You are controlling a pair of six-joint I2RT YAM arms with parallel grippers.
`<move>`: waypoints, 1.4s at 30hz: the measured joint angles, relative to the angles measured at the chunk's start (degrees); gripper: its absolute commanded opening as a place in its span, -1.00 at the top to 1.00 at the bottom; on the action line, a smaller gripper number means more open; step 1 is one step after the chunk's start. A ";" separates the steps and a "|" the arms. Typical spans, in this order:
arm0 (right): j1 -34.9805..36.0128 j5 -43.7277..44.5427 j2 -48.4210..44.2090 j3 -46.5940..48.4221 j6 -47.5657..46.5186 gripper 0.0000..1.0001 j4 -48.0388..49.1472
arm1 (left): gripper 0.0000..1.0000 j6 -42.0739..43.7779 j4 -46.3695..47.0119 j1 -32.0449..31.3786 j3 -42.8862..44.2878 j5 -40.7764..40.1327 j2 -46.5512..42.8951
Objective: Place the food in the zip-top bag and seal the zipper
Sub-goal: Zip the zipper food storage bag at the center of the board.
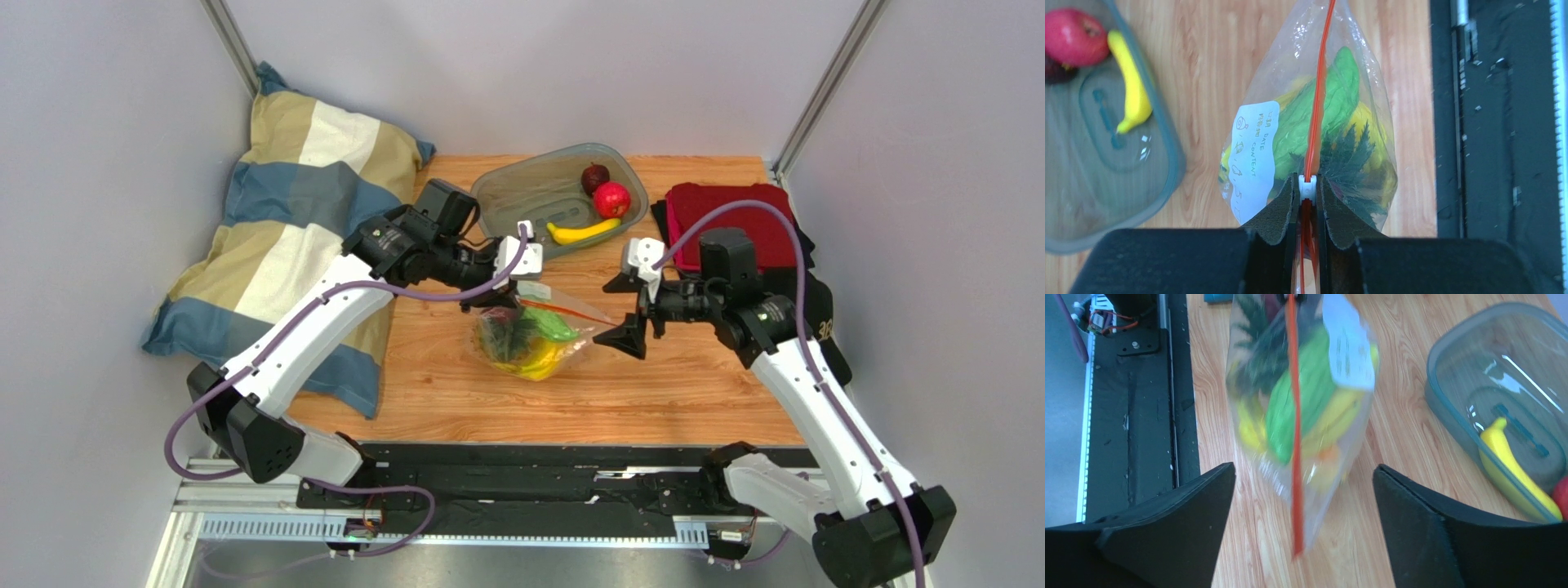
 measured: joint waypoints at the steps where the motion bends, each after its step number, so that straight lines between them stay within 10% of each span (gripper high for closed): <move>1: 1.70 0.72 0.76 0.57 0.70 -0.57 1.11 | 1.00 -0.85 0.35 -1.40 0.44 0.39 0.04; 6: 7.76 3.32 3.50 1.22 4.42 -0.09 6.71 | 1.00 -4.66 2.36 -4.87 0.74 2.05 0.59; 9: 9.64 4.24 4.66 1.22 4.76 1.00 7.72 | 1.00 -7.32 3.54 -5.31 0.74 2.51 1.33; 42: 9.09 10.95 -0.94 -3.74 -4.52 1.00 -1.62 | 0.82 -0.09 1.46 3.56 -7.23 4.83 -2.80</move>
